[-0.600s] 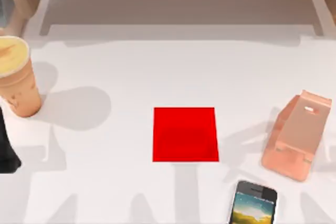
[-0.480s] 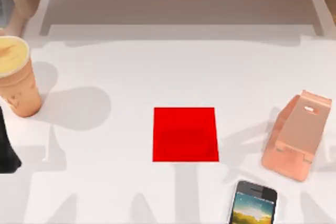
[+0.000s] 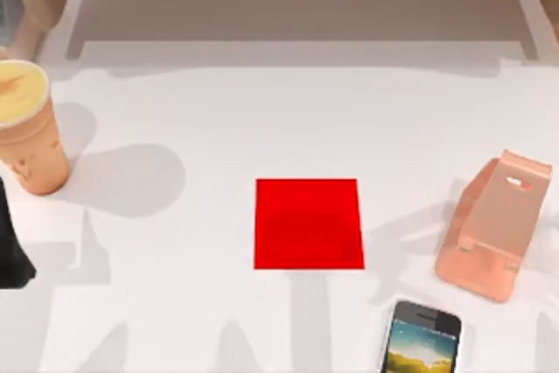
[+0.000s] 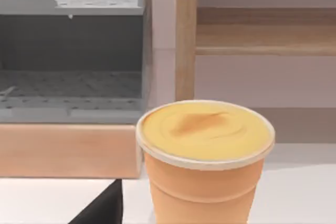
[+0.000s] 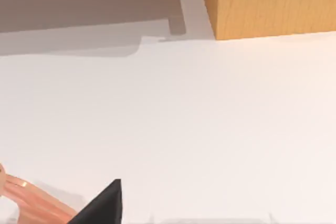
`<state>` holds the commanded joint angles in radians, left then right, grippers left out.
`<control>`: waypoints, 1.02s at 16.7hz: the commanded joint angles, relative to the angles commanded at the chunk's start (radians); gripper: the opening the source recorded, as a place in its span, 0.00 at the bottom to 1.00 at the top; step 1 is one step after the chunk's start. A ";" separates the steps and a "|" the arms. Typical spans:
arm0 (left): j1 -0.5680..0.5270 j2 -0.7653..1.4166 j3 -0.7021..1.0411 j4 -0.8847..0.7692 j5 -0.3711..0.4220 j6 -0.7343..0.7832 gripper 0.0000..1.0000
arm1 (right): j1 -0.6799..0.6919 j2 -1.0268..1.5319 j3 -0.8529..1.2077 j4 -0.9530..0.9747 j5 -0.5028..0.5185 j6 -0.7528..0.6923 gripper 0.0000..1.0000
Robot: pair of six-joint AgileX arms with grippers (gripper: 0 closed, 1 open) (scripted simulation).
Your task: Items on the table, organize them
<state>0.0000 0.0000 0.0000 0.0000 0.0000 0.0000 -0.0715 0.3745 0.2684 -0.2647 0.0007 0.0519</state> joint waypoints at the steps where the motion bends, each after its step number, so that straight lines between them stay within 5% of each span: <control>1: 0.000 0.000 0.000 0.000 0.000 0.000 1.00 | -0.015 0.091 0.055 -0.054 0.000 0.011 1.00; 10: 0.000 0.000 0.000 0.000 0.000 0.000 1.00 | -0.148 0.858 0.556 -0.548 0.001 0.108 1.00; 17: 0.000 0.000 0.000 0.000 0.000 0.000 1.00 | -0.208 1.198 0.782 -0.771 0.002 0.151 1.00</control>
<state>0.0000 0.0000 0.0000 0.0000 0.0000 0.0000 -0.2796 1.5728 1.0503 -1.0358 0.0026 0.2033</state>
